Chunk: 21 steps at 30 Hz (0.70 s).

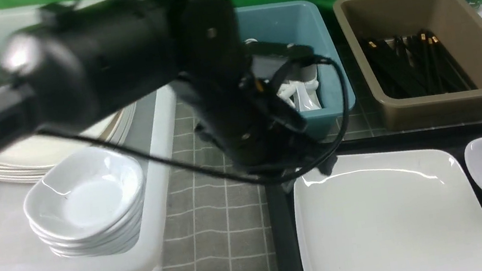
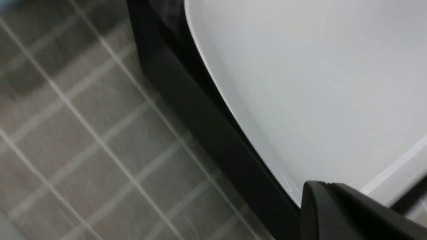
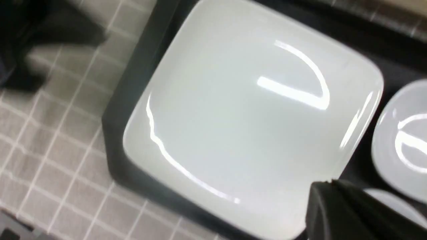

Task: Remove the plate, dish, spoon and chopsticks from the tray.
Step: Use the left arm to grab a plate from the dinner plate

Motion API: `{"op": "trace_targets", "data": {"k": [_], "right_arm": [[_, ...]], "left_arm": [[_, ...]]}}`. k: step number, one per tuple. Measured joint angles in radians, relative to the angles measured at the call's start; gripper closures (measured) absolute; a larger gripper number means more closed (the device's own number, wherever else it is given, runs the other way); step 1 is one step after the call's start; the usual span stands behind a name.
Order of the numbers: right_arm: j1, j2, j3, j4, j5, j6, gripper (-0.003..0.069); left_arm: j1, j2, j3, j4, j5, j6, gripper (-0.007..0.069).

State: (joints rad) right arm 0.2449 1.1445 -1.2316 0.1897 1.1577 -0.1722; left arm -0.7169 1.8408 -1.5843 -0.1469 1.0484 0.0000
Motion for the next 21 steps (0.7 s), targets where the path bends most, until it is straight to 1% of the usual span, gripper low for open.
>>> {"op": "trace_targets", "data": {"k": [1, 4, 10, 12, 13, 15, 16, 21], "right_arm": [[0.000, -0.008, 0.000, 0.000, 0.000, 0.000, 0.0638], [0.001, -0.128, 0.094, -0.004, -0.002, 0.000, 0.0638], [0.001, -0.262, 0.152, -0.042, -0.014, -0.002, 0.0638], [0.001, -0.277, 0.152, -0.051, -0.014, -0.002, 0.0638], [0.001, -0.291, 0.154, -0.054, -0.014, -0.001, 0.0638], [0.001, -0.301, 0.154, -0.056, -0.014, -0.001, 0.0638], [0.001, -0.308, 0.155, -0.056, -0.014, -0.001, 0.0638], [0.001, -0.308, 0.155, -0.057, -0.015, -0.001, 0.0638]], "left_arm": [[0.000, 0.006, -0.006, 0.003, 0.000, 0.000, 0.0575], [0.000, 0.098, -0.100, 0.045, 0.000, 0.000, 0.0491], [0.000, 0.244, -0.219, 0.134, -0.002, -0.059, 0.0259], [0.000, 0.261, -0.229, 0.140, -0.009, -0.060, 0.0223], [0.000, 0.287, -0.237, 0.147, -0.031, -0.062, 0.0162], [0.000, 0.298, -0.239, 0.147, -0.052, -0.065, 0.0134], [0.000, 0.316, -0.241, 0.147, -0.091, -0.067, 0.0107], [0.000, 0.360, -0.243, 0.147, -0.166, -0.067, 0.0095]]}}
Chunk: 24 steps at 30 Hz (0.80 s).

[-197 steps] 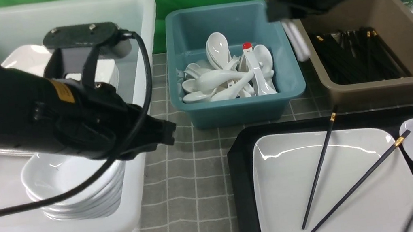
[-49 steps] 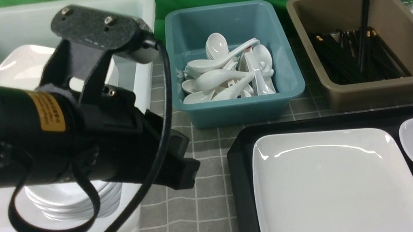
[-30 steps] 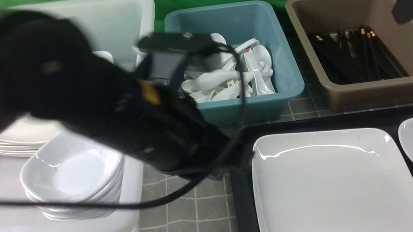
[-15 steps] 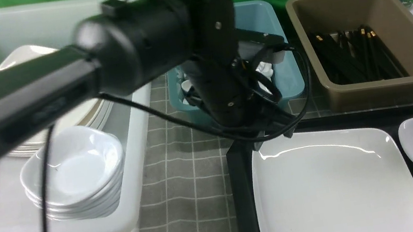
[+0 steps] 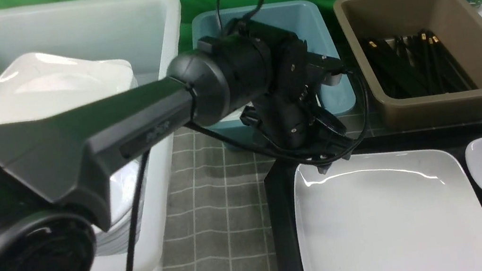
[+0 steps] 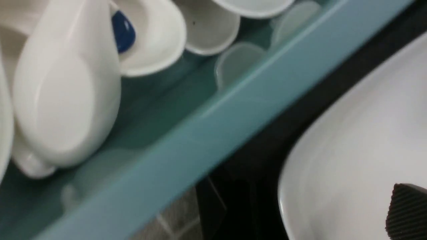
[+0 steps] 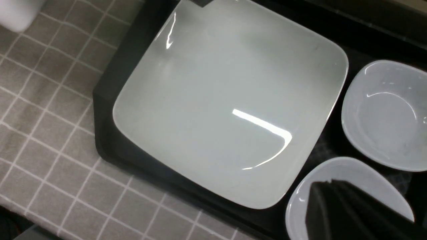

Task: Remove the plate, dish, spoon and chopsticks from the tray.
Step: Use the left arm to grab a plate from the dinner plate

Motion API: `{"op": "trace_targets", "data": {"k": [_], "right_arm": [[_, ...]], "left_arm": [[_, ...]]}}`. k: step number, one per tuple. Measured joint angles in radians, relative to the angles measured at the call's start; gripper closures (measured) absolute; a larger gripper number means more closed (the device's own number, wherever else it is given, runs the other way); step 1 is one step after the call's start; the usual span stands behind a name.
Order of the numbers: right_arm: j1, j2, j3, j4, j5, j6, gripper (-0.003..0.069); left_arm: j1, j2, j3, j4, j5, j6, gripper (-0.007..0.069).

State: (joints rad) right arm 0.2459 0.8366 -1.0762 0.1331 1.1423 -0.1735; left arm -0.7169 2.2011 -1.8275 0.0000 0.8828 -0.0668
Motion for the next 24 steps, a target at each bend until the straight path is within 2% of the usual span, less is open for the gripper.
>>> {"op": "trace_targets", "data": {"k": [6, 13, 16, 17, 18, 24], "right_arm": [[0.000, 0.000, 0.000, 0.000, -0.012, -0.001, 0.0638], [0.000, 0.000, 0.001, -0.001, -0.045, -0.001, 0.0638], [0.000, 0.000, 0.002, -0.001, -0.065, -0.002, 0.0638], [0.000, 0.000, 0.002, -0.001, -0.066, -0.002, 0.0638], [0.000, 0.000, 0.003, -0.001, -0.067, -0.003, 0.0638], [0.000, 0.000, 0.003, -0.001, -0.070, -0.026, 0.0638]], "left_arm": [[0.000, 0.061, 0.000, 0.000, -0.056, 0.000, 0.0103], [0.001, 0.088, -0.003, -0.087, -0.102, 0.013, 0.0160], [0.003, 0.095, -0.012, -0.111, -0.102, 0.017, 0.0254], [0.004, 0.097, -0.012, -0.116, -0.102, 0.017, 0.0260], [0.007, 0.097, -0.014, -0.126, -0.098, 0.013, 0.0309], [0.008, 0.090, -0.018, -0.129, -0.074, -0.015, 0.0330]]}}
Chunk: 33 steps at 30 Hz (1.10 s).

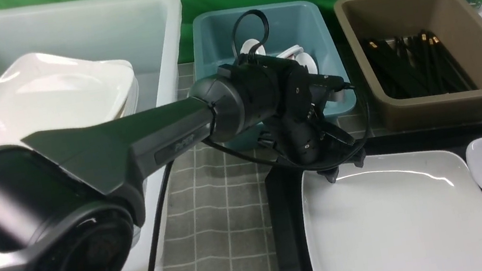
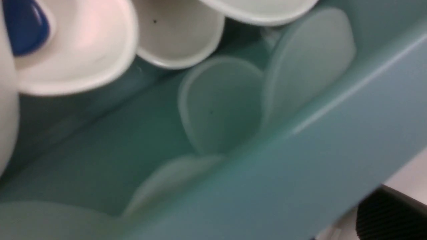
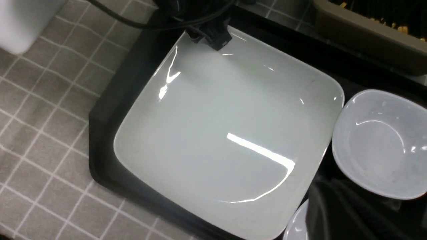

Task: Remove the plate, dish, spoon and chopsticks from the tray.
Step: Use the left arm to grab a plate from the dinner plate, then use the left arm to put the plate into the large storage box on the left

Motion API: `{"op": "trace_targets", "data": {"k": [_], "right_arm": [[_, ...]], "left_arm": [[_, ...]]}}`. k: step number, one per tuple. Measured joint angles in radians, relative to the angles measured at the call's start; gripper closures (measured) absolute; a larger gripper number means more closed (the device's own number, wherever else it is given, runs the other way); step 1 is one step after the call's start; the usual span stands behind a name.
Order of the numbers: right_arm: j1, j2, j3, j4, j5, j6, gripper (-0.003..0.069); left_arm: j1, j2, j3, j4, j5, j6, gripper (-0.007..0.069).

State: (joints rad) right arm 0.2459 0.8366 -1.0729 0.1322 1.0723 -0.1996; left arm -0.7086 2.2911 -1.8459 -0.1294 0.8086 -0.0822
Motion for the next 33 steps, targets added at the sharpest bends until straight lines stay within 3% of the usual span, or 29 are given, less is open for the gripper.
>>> {"op": "trace_targets", "data": {"k": [5, 13, 22, 33], "right_arm": [[0.000, 0.000, 0.000, 0.000, -0.004, -0.003, 0.0638], [0.000, 0.000, 0.000, 0.000, -0.034, -0.003, 0.0638], [0.000, 0.000, 0.000, 0.000, -0.041, -0.003, 0.0638], [0.000, 0.000, 0.000, 0.001, -0.067, -0.003, 0.0638]], "left_arm": [[-0.001, -0.030, 0.007, 0.006, 0.067, -0.001, 0.0377], [-0.005, -0.185, 0.010, -0.023, 0.174, 0.011, 0.0536], [-0.005, -0.269, 0.010, -0.111, 0.244, 0.060, 0.0583], [-0.005, -0.362, 0.010, -0.123, 0.261, 0.060, 0.0592]]}}
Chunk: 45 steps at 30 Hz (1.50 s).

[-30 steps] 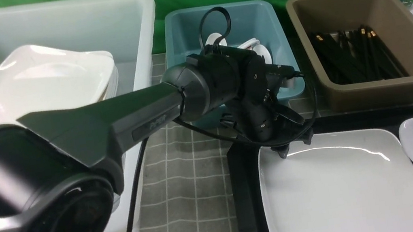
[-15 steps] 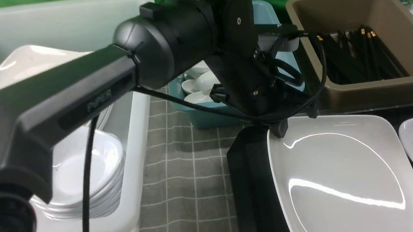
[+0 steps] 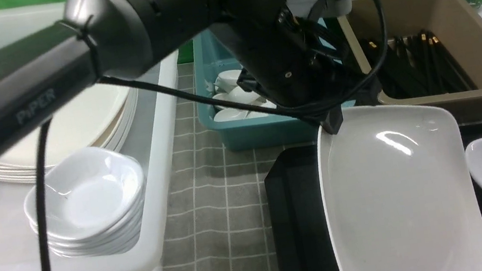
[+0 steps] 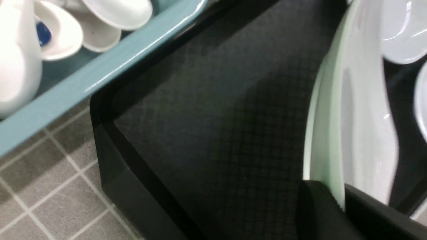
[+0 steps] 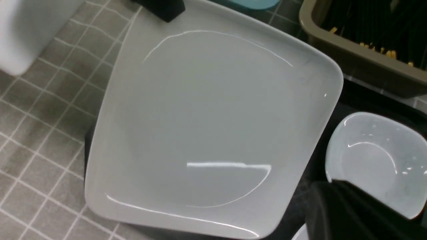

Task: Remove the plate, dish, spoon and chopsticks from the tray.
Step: Use the left arm to put the plate into the large storage box on the left

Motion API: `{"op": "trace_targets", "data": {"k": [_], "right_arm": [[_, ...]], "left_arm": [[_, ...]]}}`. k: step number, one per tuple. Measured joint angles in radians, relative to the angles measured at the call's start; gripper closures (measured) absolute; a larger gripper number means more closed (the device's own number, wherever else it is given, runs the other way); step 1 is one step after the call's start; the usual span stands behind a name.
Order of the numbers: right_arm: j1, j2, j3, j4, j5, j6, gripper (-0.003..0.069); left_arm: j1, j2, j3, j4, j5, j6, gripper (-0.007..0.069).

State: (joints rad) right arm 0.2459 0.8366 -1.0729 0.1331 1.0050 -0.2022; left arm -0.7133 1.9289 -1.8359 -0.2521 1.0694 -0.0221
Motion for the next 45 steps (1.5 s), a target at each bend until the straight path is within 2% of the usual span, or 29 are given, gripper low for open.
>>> {"op": "trace_targets", "data": {"k": [7, 15, 18, 22, 23, 24, 25, 27, 28, 30, 31, 34, 39, 45], "right_arm": [[0.000, 0.000, 0.000, 0.001, -0.027, 0.007, 0.0638], [0.006, 0.000, 0.000, 0.085, -0.119, 0.031, 0.0634], [0.007, 0.007, -0.006, 0.174, -0.159, -0.008, 0.0635], [0.007, 0.071, -0.076, 0.311, -0.158, -0.099, 0.0636], [0.007, 0.076, -0.081, 0.318, -0.158, -0.103, 0.0636], [0.007, 0.121, -0.134, 0.370, -0.144, -0.135, 0.0636], [0.007, 0.132, -0.139, 0.375, -0.142, -0.137, 0.0636], [0.015, 0.198, -0.203, 0.417, -0.116, -0.163, 0.0636], [0.042, 0.238, -0.243, 0.426, -0.107, -0.173, 0.0636], [0.068, 0.267, -0.268, 0.426, -0.105, -0.180, 0.0636], [0.114, 0.310, -0.301, 0.425, -0.106, -0.182, 0.0636], [0.226, 0.408, -0.363, 0.400, -0.115, -0.180, 0.0636], [0.322, 0.502, -0.410, 0.365, -0.136, -0.161, 0.0636], [0.335, 0.529, -0.411, 0.350, -0.151, -0.147, 0.0636]], "left_arm": [[0.012, -0.066, -0.007, -0.010, 0.025, 0.001, 0.0592], [0.173, -0.139, -0.092, -0.161, 0.051, 0.053, 0.0592], [0.309, -0.169, -0.128, -0.246, 0.074, 0.079, 0.0592], [0.542, -0.215, -0.141, -0.376, 0.074, 0.130, 0.0592], [0.571, -0.219, -0.141, -0.391, 0.073, 0.135, 0.0592], [0.687, -0.230, -0.142, -0.449, 0.074, 0.160, 0.0592], [0.701, -0.231, -0.142, -0.463, 0.074, 0.162, 0.0592], [0.868, -0.233, -0.140, -0.525, 0.074, 0.186, 0.0592], [0.970, -0.233, -0.130, -0.554, 0.069, 0.204, 0.0592], [1.030, -0.233, -0.116, -0.572, 0.063, 0.216, 0.0592], [1.104, -0.232, -0.091, -0.586, 0.048, 0.230, 0.0592], [1.220, -0.226, -0.007, -0.596, -0.019, 0.264, 0.0592], [1.257, -0.161, 0.128, -0.592, -0.124, 0.340, 0.0591], [1.252, -0.019, 0.179, -0.581, -0.153, 0.397, 0.0591]]}}
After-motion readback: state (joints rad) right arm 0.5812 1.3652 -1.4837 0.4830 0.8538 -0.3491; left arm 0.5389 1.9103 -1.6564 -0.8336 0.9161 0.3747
